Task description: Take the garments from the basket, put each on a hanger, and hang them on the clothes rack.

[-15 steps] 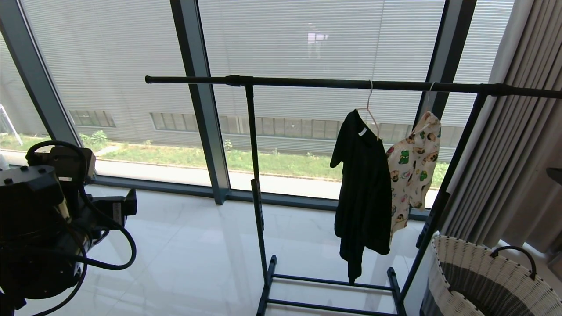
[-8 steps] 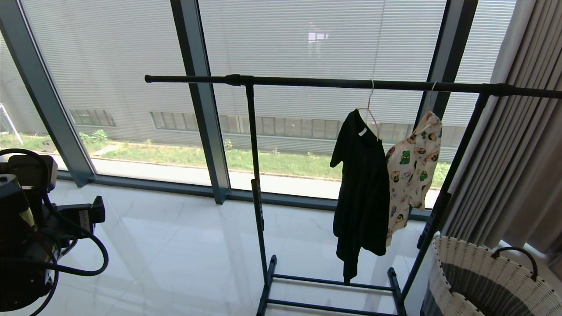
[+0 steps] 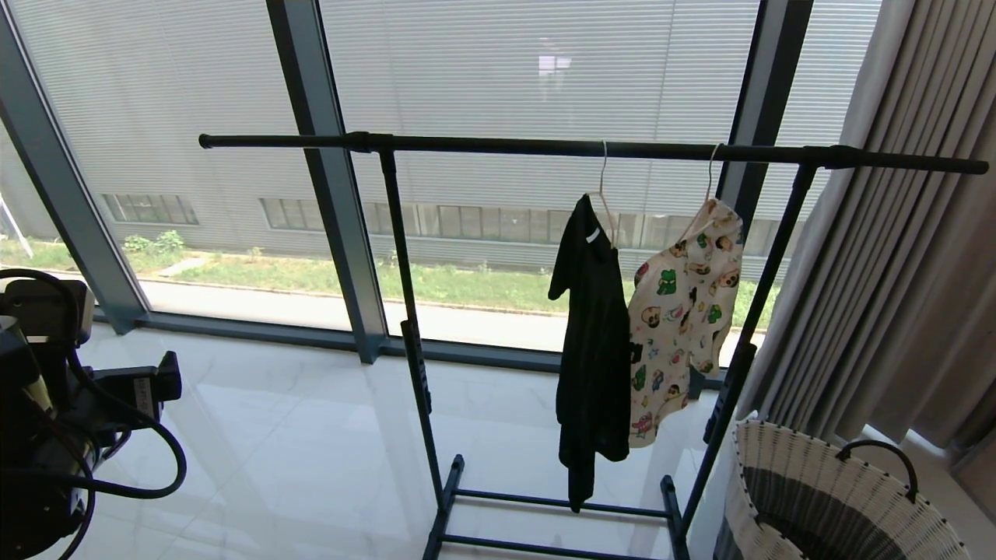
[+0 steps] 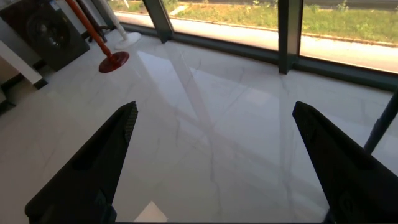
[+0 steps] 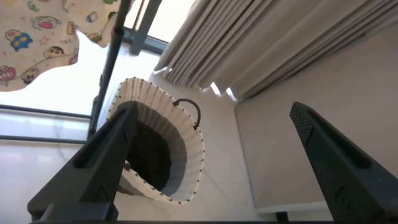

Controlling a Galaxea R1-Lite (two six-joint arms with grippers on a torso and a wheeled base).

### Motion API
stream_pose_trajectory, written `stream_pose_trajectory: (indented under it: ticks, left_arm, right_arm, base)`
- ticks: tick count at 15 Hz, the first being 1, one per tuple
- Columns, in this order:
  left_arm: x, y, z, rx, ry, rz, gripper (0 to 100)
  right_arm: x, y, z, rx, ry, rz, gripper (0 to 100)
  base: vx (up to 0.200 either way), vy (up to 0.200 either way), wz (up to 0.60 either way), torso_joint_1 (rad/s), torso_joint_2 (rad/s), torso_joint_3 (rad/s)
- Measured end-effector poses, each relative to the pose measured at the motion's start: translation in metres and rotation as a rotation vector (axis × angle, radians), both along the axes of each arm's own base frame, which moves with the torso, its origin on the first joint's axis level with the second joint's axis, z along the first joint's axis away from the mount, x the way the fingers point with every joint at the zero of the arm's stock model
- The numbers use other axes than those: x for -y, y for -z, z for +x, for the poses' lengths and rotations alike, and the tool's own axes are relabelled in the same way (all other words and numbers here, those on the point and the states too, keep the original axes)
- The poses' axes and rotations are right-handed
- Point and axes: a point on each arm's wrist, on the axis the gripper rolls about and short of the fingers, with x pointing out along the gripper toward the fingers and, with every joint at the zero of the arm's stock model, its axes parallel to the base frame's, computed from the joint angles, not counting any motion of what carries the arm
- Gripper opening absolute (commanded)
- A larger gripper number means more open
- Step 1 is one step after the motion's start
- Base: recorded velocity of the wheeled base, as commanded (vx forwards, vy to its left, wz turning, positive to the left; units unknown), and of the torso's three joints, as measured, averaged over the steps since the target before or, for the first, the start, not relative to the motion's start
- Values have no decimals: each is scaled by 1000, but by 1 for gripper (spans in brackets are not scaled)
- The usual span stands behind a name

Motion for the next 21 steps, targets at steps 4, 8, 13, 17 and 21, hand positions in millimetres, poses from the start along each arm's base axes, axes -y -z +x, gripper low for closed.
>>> stream_pose_trajectory:
  ticks: [4,8,13,17,21]
  left_arm:
    - [0,2,-1,-6,0,0,100]
    - [0,1,-2,-2,1,-2,100]
    - [0,1,-2,-2,0,-3,100]
    - [0,8,-9,-24,1,-2,100]
    - [0,7,-11,-21,-1,-3,100]
  right_arm:
    - [0,-1,-1,7,-3,2,100]
    - [0,-2,-2,13,-27,-4,100]
    - [0,3,-1,42,-42,-48,100]
    - [-1,11,1,77,-73,-78,100]
    - [-1,13,1,70,-76,-81,100]
  base:
    - [0,-200,0,4,1,7]
    - [0,0,0,0,0,0]
    - [0,0,0,0,0,0]
    - [0,0,-150,-2,1,2]
    - [0,0,-600,-96,229,115]
